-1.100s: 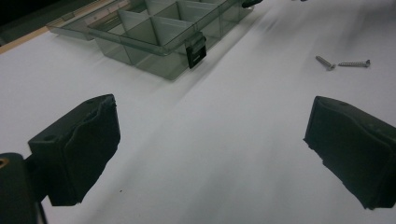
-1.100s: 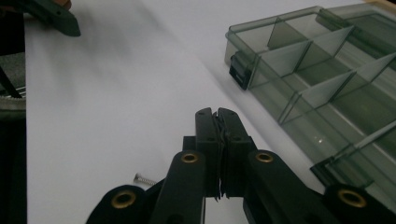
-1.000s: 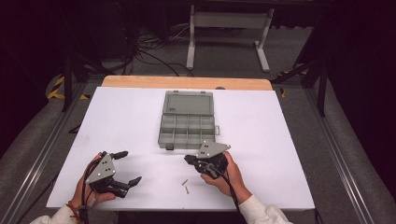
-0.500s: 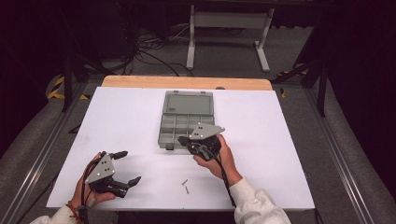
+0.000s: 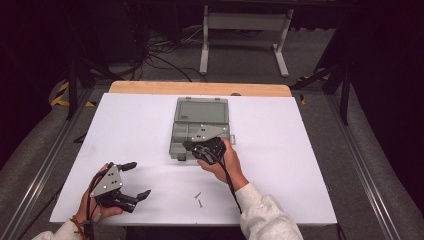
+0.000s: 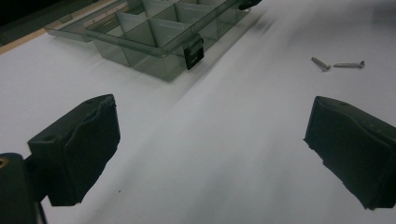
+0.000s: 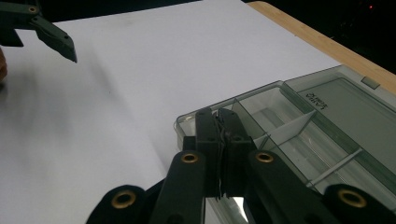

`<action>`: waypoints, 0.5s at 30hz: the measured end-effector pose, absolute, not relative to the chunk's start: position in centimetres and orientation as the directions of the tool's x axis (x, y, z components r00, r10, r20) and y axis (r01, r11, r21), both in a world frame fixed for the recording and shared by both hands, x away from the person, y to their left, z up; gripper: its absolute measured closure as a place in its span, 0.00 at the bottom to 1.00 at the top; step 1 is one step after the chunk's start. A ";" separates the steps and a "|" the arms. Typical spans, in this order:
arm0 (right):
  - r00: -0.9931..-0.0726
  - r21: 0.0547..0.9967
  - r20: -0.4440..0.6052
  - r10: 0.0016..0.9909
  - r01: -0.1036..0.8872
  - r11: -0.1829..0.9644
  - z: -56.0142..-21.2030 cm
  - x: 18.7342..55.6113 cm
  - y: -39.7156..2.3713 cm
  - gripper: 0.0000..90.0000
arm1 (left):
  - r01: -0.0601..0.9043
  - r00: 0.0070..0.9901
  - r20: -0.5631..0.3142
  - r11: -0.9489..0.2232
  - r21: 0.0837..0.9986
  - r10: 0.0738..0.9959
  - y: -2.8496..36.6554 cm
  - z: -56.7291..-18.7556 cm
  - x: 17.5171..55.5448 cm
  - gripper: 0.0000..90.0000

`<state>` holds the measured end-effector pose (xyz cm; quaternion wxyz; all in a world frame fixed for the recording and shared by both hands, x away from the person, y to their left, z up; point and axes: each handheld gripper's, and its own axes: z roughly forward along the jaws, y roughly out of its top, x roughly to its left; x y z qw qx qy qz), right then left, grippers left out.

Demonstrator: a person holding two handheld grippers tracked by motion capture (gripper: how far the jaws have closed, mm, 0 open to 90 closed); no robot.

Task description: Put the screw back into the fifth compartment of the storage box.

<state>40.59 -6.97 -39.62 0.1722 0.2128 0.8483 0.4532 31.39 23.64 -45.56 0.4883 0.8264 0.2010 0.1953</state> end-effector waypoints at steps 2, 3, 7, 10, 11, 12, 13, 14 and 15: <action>-0.851 0.838 -0.101 0.515 0.207 0.505 -39.7 40.8 -6.6 0.98 | 0.142 0.843 0.128 -0.444 0.885 0.523 23.6 -45.6 31.4 0.04; -0.851 0.836 -0.101 0.515 0.208 0.508 -39.7 40.9 -6.5 0.98 | 0.141 0.843 0.128 -0.444 0.885 0.523 23.6 -45.6 31.4 0.04; -0.853 0.829 -0.102 0.513 0.212 0.517 -40.1 41.4 -6.0 0.98 | 0.142 0.844 0.126 -0.442 0.886 0.522 23.6 -45.6 31.4 0.04; -0.851 0.824 -0.093 0.517 0.226 0.520 -40.4 41.9 -5.8 0.98 | 0.142 0.844 0.126 -0.444 0.885 0.521 23.6 -45.6 31.4 0.04; -0.850 0.823 -0.094 0.518 0.227 0.521 -40.5 42.0 -5.7 0.98 | 0.142 0.844 0.125 -0.443 0.885 0.521 23.6 -45.6 31.4 0.04; -0.850 0.821 -0.090 0.520 0.232 0.522 -40.6 42.2 -5.6 0.98 | 0.142 0.845 0.124 -0.442 0.886 0.520 23.6 -45.6 31.4 0.04; -0.849 0.820 -0.090 0.521 0.234 0.522 -40.7 42.3 -5.5 0.98 | 0.142 0.845 0.124 -0.442 0.886 0.520 23.6 -45.6 31.4 0.04; -0.849 0.820 -0.088 0.520 0.235 0.523 -40.7 42.4 -5.4 0.98 | 0.142 0.845 0.123 -0.441 0.886 0.520 23.6 -45.6 31.4 0.04; -0.849 0.817 -0.085 0.522 0.240 0.523 -40.8 42.6 -5.2 0.98 | 0.142 0.845 0.123 -0.441 0.886 0.520 23.7 -45.6 31.4 0.04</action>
